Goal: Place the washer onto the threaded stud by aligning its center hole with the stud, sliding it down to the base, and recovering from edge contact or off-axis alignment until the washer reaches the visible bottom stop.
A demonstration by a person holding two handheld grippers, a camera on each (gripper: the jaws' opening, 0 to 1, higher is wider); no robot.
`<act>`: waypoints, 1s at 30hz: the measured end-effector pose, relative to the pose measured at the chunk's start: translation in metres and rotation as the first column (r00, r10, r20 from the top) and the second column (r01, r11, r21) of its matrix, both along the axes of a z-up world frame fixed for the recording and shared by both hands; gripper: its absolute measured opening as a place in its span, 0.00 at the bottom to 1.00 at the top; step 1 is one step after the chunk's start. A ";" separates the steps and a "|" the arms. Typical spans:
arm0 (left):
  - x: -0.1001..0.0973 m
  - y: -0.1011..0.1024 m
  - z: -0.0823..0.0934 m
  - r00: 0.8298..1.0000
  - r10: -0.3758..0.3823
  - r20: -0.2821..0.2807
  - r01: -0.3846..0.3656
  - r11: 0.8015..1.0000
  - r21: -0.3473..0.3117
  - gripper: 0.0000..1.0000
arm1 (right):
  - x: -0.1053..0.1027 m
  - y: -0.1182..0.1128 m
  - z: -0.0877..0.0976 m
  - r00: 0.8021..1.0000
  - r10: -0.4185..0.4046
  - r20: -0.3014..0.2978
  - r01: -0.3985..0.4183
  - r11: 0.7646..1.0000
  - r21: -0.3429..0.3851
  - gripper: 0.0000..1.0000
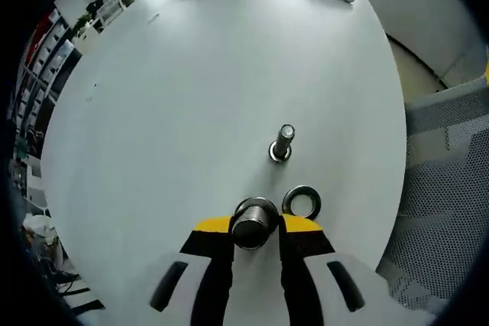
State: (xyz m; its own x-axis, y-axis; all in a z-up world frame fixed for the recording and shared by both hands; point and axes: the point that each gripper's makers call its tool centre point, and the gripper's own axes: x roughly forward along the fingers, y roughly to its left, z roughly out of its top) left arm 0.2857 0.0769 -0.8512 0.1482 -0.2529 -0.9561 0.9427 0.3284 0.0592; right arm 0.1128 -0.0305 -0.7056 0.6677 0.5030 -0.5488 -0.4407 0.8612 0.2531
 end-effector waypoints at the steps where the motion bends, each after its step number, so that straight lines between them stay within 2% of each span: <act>1: -0.001 0.001 0.000 1.000 0.004 -0.003 -0.004 1.000 0.001 0.21 | 0.000 0.000 0.000 1.000 0.001 0.000 -0.001 1.000 0.000 0.20; 7: -0.001 0.010 0.004 1.000 0.018 0.014 -0.017 1.000 -0.015 0.25 | 0.000 0.000 0.000 1.000 0.003 -0.001 -0.003 1.000 0.000 0.20; 11: -0.005 0.018 0.007 1.000 0.022 0.018 -0.022 0.999 -0.042 0.34 | 0.000 0.000 0.000 1.000 0.002 0.000 -0.002 1.000 0.000 0.20; 18: -0.021 0.033 0.005 0.999 0.035 0.009 -0.034 0.998 -0.057 0.33 | 0.000 0.000 0.000 1.000 0.002 0.001 -0.002 1.000 -0.001 0.20; 30: -0.044 0.039 -0.002 1.000 0.003 -0.004 -0.003 0.999 -0.050 0.31 | 0.001 0.000 0.000 1.000 0.002 0.001 -0.002 1.000 -0.003 0.20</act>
